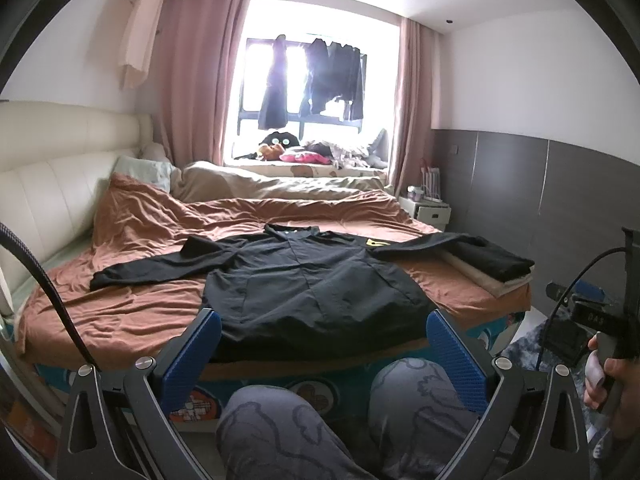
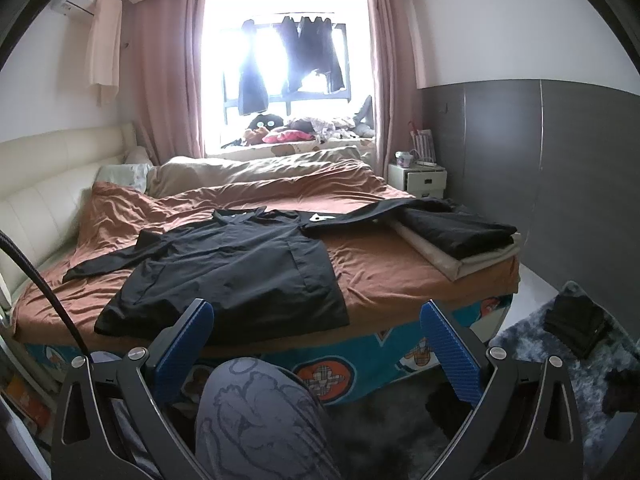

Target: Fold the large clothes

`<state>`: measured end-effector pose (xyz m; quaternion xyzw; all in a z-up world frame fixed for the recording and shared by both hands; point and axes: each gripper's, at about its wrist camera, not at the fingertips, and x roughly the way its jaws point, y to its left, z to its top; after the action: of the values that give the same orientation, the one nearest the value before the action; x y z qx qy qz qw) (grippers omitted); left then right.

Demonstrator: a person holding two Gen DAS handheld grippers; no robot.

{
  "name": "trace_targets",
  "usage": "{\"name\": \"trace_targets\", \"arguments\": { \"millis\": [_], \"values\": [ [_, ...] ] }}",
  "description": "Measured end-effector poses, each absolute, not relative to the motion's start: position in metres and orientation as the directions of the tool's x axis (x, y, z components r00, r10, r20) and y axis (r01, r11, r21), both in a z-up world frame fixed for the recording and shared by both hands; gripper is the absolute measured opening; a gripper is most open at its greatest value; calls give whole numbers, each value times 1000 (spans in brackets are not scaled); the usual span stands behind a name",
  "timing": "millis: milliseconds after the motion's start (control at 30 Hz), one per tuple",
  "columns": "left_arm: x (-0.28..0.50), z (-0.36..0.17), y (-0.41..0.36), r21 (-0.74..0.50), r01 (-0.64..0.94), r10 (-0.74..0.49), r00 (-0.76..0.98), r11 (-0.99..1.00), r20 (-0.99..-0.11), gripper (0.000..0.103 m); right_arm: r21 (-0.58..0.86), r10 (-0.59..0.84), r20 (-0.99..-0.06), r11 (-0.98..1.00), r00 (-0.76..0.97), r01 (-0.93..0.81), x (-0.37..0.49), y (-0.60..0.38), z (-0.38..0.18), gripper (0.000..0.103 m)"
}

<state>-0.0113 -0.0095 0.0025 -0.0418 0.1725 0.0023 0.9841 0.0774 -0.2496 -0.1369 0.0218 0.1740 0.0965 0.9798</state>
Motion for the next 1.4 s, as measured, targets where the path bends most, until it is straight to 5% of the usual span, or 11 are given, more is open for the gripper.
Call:
{"name": "trace_targets", "arguments": {
  "millis": [1400],
  "values": [
    [-16, 3, -5, -88, -22, -10, 940, 996, -340, 103, 65, 194, -320, 981, 927, -183, 74, -248, -139, 103]
  ]
}}
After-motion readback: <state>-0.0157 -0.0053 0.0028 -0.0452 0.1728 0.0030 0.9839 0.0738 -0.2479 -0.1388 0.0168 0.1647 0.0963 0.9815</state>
